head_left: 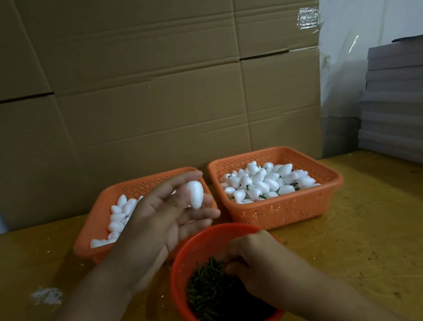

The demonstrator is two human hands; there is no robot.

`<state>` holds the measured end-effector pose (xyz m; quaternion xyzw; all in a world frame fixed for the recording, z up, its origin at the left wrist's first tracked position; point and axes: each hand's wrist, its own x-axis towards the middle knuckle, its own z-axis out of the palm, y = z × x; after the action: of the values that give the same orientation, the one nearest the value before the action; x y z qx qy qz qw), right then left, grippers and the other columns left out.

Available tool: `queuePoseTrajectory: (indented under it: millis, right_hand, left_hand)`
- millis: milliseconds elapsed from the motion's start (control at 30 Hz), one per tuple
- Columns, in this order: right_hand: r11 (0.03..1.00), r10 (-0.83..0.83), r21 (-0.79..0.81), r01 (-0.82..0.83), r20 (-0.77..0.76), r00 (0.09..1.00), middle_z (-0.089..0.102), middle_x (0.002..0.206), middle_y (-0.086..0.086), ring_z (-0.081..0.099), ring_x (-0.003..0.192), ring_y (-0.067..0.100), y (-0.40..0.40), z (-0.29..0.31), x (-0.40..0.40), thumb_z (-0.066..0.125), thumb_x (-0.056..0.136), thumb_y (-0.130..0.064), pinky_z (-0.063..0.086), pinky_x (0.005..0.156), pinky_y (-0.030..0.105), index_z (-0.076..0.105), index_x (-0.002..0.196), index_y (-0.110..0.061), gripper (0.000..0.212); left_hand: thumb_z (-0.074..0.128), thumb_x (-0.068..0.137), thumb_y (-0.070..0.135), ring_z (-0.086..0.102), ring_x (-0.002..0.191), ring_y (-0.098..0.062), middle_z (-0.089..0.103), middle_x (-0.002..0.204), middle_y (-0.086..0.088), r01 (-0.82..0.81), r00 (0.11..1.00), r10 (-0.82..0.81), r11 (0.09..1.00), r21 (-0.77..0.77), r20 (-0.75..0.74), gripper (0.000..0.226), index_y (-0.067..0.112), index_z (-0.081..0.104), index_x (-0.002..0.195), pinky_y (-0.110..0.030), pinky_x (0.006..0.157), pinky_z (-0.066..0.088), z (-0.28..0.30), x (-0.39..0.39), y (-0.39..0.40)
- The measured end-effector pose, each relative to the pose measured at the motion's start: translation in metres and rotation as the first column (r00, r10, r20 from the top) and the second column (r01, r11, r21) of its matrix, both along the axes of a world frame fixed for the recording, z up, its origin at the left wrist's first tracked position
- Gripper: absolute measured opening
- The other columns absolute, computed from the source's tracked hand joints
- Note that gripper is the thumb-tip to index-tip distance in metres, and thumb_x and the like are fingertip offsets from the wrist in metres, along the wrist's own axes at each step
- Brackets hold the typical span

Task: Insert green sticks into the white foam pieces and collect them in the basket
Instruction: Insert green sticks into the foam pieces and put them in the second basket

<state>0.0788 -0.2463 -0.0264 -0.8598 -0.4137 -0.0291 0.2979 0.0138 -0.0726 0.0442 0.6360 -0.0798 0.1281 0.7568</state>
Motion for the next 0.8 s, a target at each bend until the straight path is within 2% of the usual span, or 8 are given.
queuePoseTrajectory:
  millis: [67, 133, 200, 367, 500, 633, 733, 800]
  right_hand:
    - [0.999, -0.033, 0.013, 0.033, -0.002, 0.999, 0.072, 0.103, -0.011, 0.063, 0.094, 0.002, 0.0, 0.003, -0.002, 0.058, 0.093, -0.008, 0.043, 0.076, 0.007, 0.072, 0.112, -0.029, 0.032]
    - [0.996, -0.085, 0.035, 0.085, 0.002, 0.996, 0.072, 0.105, -0.009, 0.064, 0.095, 0.006, 0.0, 0.005, -0.003, 0.052, 0.094, -0.004, 0.048, 0.078, 0.014, 0.072, 0.111, -0.028, 0.035]
    - [0.993, -0.112, 0.036, 0.113, -0.021, 0.993, 0.072, 0.108, -0.007, 0.065, 0.096, 0.009, -0.001, 0.009, -0.004, 0.049, 0.092, 0.0, 0.051, 0.082, 0.021, 0.071, 0.114, -0.026, 0.041]
    - [0.99, -0.127, 0.042, 0.132, -0.094, 0.987, 0.071, 0.105, -0.004, 0.066, 0.091, 0.008, -0.005, 0.013, -0.006, 0.046, 0.084, 0.004, 0.048, 0.073, 0.009, 0.068, 0.12, -0.023, 0.05]
    - [0.988, -0.095, 0.111, 0.11, -0.133, 0.987, 0.071, 0.105, -0.004, 0.069, 0.086, 0.008, -0.003, 0.011, -0.009, 0.049, 0.081, 0.009, 0.057, 0.079, 0.027, 0.064, 0.125, -0.02, 0.055]
    - [0.981, -0.095, 0.153, 0.121, -0.165, 0.982, 0.07, 0.086, -0.001, 0.067, 0.077, 0.012, -0.002, 0.009, -0.006, 0.052, 0.083, 0.009, 0.056, 0.074, 0.038, 0.062, 0.102, -0.019, 0.035]
    - [0.967, -0.074, 0.218, 0.134, -0.261, 0.962, 0.07, 0.074, 0.005, 0.068, 0.062, 0.014, -0.003, 0.012, -0.007, 0.057, 0.091, 0.0, 0.058, 0.06, 0.033, 0.062, 0.091, -0.017, 0.017]
    - [0.944, -0.017, 0.299, 0.138, -0.373, 0.928, 0.069, 0.067, 0.007, 0.066, 0.052, 0.014, -0.004, 0.018, -0.009, 0.058, 0.097, -0.01, 0.053, 0.05, 0.025, 0.064, 0.084, -0.016, 0.015]
  left_hand:
    - [0.06, 0.087, 0.028, 0.075, 0.077, -0.022, 0.073, 0.089, -0.016, 0.02, 0.985, -0.067, 0.96, -0.278, -0.161, 0.029, 0.009, 0.077, 0.1, -0.025, 0.059, 0.06, 0.005, 0.0, -0.003]
    - [0.063, 0.082, 0.03, 0.073, 0.066, -0.015, 0.072, 0.079, -0.012, -0.012, 0.956, -0.115, 0.904, -0.426, -0.27, 0.031, 0.006, 0.081, 0.085, -0.022, 0.051, 0.058, 0.008, 0.001, -0.003]
    - [0.064, 0.081, 0.031, 0.071, 0.061, -0.012, 0.07, 0.075, -0.009, -0.021, 0.942, -0.141, 0.881, -0.473, -0.304, 0.031, 0.005, 0.081, 0.078, -0.019, 0.049, 0.057, 0.009, 0.002, -0.002]
    - [0.065, 0.081, 0.032, 0.071, 0.063, -0.011, 0.07, 0.079, -0.008, 0.013, 0.936, -0.179, 0.878, -0.478, -0.304, 0.029, 0.007, 0.08, 0.076, -0.019, 0.05, 0.057, 0.007, 0.003, 0.001]
    - [0.07, 0.079, 0.031, 0.072, 0.07, -0.013, 0.074, 0.086, -0.01, 0.062, 0.952, -0.17, 0.921, -0.386, -0.253, 0.023, 0.01, 0.079, 0.08, -0.02, 0.055, 0.058, 0.005, 0.003, 0.004]
    - [0.079, 0.08, 0.029, 0.073, 0.087, -0.018, 0.074, 0.098, -0.013, 0.084, 0.981, -0.121, 0.969, -0.233, -0.15, 0.019, 0.014, 0.078, 0.092, -0.024, 0.067, 0.059, -0.002, 0.002, 0.006]
    - [0.086, 0.075, 0.026, 0.074, 0.095, -0.021, 0.074, 0.103, -0.006, -0.026, 0.999, 0.029, 0.998, 0.061, -0.041, 0.026, 0.025, 0.077, 0.1, -0.026, 0.075, 0.059, -0.006, 0.002, 0.006]
    - [0.081, 0.074, 0.026, 0.074, 0.095, -0.02, 0.074, 0.106, -0.002, -0.146, 0.988, 0.129, 0.953, 0.267, 0.08, 0.03, 0.031, 0.077, 0.103, -0.024, 0.075, 0.058, -0.008, 0.002, 0.007]
